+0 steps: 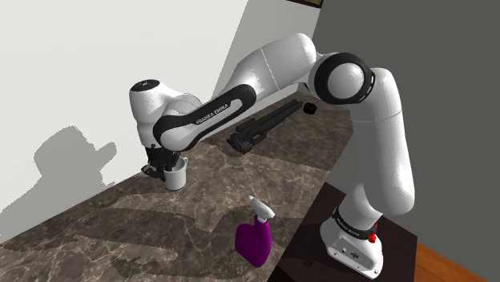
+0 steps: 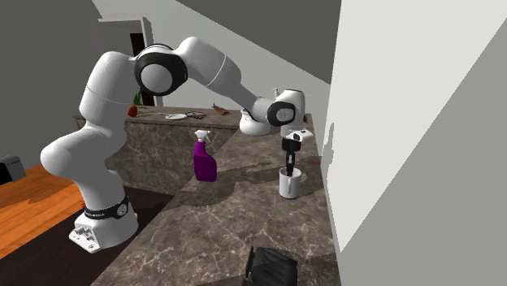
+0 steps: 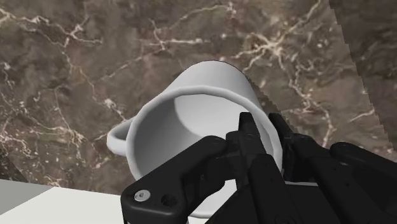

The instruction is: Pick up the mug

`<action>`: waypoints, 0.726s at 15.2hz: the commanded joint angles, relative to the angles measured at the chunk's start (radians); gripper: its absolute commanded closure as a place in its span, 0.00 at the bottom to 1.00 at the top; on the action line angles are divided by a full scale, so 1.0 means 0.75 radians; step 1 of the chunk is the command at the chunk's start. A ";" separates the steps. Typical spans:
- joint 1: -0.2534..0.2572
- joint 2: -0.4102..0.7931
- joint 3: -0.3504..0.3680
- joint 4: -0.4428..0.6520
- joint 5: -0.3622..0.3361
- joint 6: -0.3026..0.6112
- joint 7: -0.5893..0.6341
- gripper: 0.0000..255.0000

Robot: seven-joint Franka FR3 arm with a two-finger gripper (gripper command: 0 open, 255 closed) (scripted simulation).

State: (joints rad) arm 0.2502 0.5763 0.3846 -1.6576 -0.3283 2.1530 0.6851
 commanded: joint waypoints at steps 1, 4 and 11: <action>-0.002 -0.012 0.004 0.008 0.006 -0.019 -0.005 1.00; -0.006 -0.039 0.013 0.022 0.020 -0.058 -0.015 1.00; -0.014 -0.095 0.029 0.066 0.050 -0.153 -0.038 1.00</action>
State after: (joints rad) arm 0.2383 0.5078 0.4048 -1.6186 -0.2931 2.0513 0.6576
